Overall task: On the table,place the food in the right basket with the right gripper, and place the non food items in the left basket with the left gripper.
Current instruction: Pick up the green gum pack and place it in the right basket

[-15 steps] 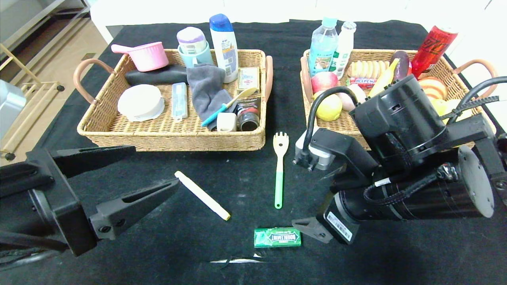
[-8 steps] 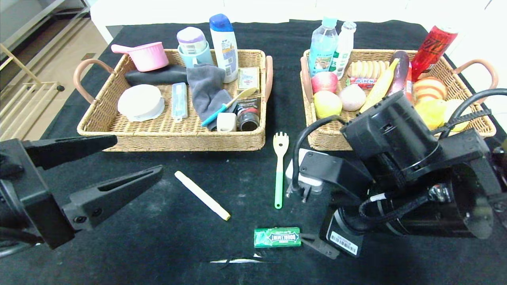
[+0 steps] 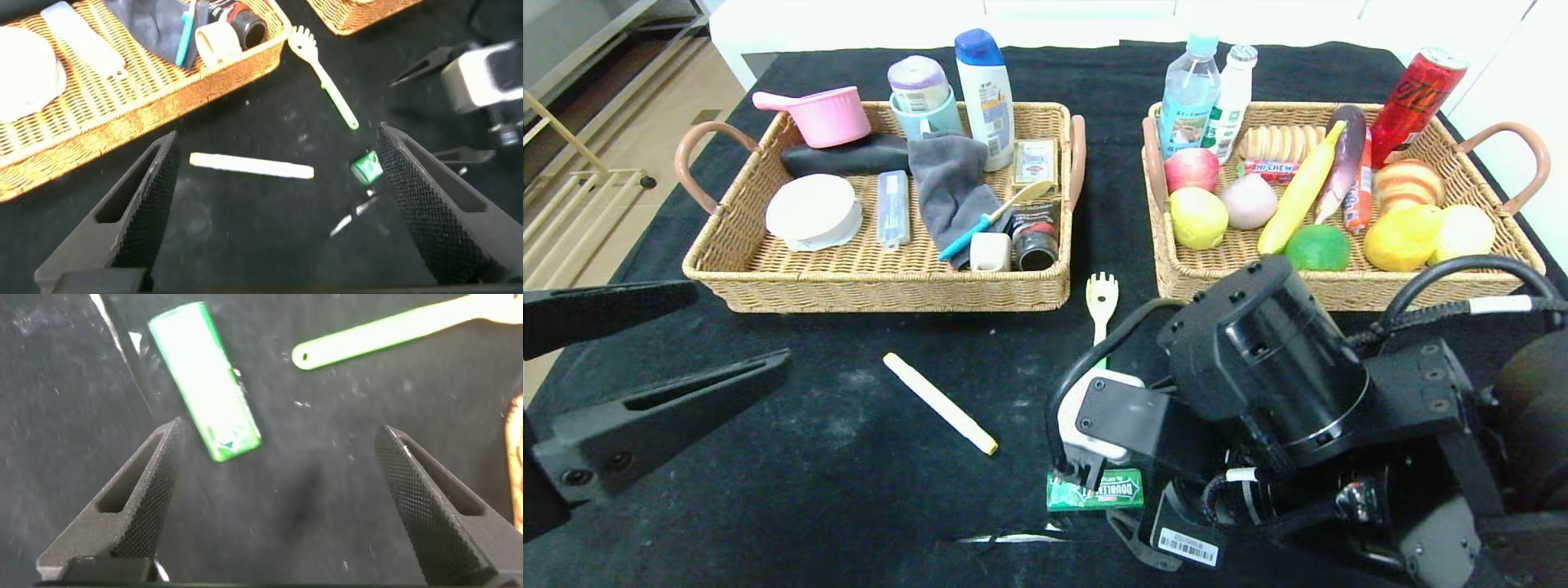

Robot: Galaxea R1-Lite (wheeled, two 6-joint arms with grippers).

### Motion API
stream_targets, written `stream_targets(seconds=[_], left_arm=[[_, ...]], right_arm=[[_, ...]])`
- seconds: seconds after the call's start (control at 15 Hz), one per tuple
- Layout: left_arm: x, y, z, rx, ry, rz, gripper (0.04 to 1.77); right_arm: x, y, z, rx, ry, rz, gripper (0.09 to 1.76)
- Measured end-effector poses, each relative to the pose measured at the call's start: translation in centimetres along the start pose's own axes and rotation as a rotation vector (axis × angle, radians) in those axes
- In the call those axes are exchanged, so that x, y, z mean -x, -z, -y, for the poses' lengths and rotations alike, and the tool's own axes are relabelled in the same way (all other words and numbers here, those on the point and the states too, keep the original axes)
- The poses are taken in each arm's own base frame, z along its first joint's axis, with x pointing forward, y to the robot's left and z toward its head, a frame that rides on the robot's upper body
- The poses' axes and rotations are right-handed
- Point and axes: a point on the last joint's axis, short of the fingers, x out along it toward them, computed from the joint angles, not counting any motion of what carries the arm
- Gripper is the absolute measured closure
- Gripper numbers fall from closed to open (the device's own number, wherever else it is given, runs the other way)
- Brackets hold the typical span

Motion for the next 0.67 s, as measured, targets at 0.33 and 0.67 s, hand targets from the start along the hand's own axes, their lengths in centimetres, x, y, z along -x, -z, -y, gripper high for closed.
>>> stream_targets(seconds=[0.33,0.67], left_arm=[[1.0,-0.4,0.1,-0.004,-0.004,0.022,0.09],[1.0,-0.4,0.1,-0.004,0.005,0.021,0.09]], right_arm=[[-0.7,0.2,-1.5,0.039,-0.027,-0.014,0.15],[-1.5,0.4,-1.6,0.037,-0.031,-0.034,0.15]])
